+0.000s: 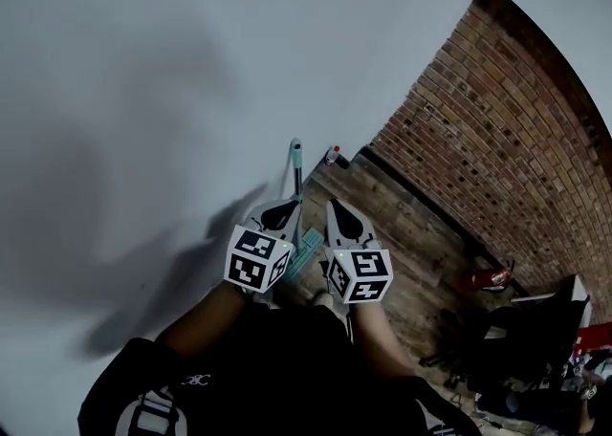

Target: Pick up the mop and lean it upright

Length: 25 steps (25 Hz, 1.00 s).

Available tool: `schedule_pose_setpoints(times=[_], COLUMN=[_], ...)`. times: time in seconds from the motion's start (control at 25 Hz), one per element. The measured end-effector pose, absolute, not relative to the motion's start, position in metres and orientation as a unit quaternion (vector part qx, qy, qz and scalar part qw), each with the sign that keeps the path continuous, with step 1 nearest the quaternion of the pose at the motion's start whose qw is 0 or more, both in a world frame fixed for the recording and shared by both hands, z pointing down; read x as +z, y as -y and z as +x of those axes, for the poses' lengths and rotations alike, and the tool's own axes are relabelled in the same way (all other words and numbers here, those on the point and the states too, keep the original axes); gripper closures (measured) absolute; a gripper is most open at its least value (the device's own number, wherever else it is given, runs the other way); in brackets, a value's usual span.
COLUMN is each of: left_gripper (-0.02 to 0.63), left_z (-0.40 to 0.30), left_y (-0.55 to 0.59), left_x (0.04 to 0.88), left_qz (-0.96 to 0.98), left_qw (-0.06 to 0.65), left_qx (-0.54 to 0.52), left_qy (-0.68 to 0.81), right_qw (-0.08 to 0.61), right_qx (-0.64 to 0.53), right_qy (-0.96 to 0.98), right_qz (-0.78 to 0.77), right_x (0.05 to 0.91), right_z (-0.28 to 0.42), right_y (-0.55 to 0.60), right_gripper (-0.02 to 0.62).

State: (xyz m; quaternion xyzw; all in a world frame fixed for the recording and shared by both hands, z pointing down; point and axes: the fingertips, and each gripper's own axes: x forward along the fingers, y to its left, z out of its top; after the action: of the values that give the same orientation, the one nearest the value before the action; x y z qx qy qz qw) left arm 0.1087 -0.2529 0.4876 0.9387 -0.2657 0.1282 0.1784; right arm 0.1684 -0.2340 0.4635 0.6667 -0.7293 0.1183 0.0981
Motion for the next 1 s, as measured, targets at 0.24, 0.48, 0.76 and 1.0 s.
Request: schedule_pose_setpoints(times=[0.24,0.48,0.76,1.0], left_gripper=[0.609,0.609,0.609,0.609], left_z=[0.1,0.102,0.091,0.07], left_y=[0.272,0.296,0.308,0.31], left_x=[0.49,0.489,0.486,0.494], left_qz=[0.917,0.886,0.846,0.814], left_qw=[0.181,0.189,0.187,0.195], left_qx=[0.121,0.125,0.129,0.127], left_qy=[0.334,0.406,0.482,0.532], right_qw=[0.108,0.143,0.171,0.203], right_qx=[0.108,0.094,0.101,0.101], right_qy=[0.769,0.807,0.841,0.852], right_qz=[0.62,0.566,0.504,0.472], right_x=[0.473,0.484,0.51,0.536], right_z=[0.166,0.175,0.171,0.156], right_y=[0.263,0.307,0.356,0.39], right_gripper=[0.581,0.58,0.505,0.489])
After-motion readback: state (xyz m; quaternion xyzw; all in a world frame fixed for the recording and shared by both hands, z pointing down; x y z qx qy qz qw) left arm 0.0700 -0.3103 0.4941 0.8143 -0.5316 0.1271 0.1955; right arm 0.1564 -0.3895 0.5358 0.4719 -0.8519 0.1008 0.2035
